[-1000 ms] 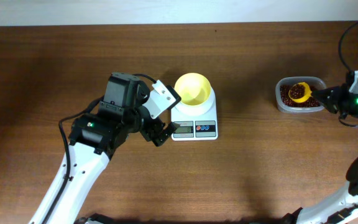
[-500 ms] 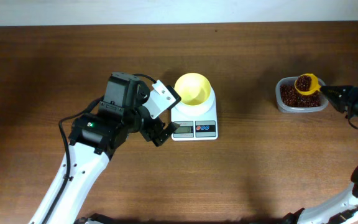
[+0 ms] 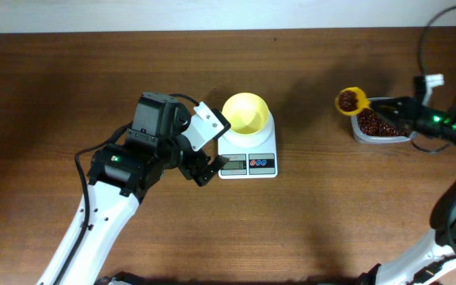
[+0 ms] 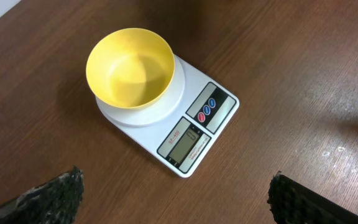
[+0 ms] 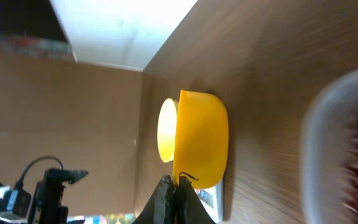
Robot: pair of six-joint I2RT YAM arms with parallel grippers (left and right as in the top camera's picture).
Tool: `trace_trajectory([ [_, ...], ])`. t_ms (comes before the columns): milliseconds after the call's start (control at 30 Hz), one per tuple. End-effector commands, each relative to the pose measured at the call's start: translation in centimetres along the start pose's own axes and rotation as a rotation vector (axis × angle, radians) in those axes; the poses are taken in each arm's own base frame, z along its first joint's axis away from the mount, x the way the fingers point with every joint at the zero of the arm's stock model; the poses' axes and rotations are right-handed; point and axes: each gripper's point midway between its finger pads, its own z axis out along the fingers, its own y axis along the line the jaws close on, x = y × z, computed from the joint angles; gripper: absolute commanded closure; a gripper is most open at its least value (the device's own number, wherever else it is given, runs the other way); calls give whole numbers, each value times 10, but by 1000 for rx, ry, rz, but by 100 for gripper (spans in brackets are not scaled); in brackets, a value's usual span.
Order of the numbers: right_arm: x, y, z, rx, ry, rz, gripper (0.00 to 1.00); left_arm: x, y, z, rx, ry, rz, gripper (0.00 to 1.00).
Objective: Scoop item into bowl and weigh 50g on scale
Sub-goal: 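Lift the filled scoop and carry it with the right gripper to the bowl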
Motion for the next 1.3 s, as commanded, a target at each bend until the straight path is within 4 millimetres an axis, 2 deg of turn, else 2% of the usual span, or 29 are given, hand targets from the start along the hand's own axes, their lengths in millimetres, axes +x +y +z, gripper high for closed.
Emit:
trace_trajectory([
  [0,15,16,37,-65,86,-44,96,3,1,0,-2,4,-18,1],
  [233,33,44,99,-109,208,-81,96,3,1,0,-2,4,-18,1],
  [400,38,62,128,-135,249,-98,96,3,1,0,-2,4,-18,1],
  [600,63,75,159,-132,325,-117,96,3,1,0,-3,3,-18,1],
  [767,76,72,176,-81,350,-142,96,3,1,0,-2,4,-18,1],
  [1033,80,55,197,59,329,-279,96,3,1,0,-3,3,-18,1],
  [1267,83,54,202,53,339,-419,96,3,1,0,-2,4,-18,1],
])
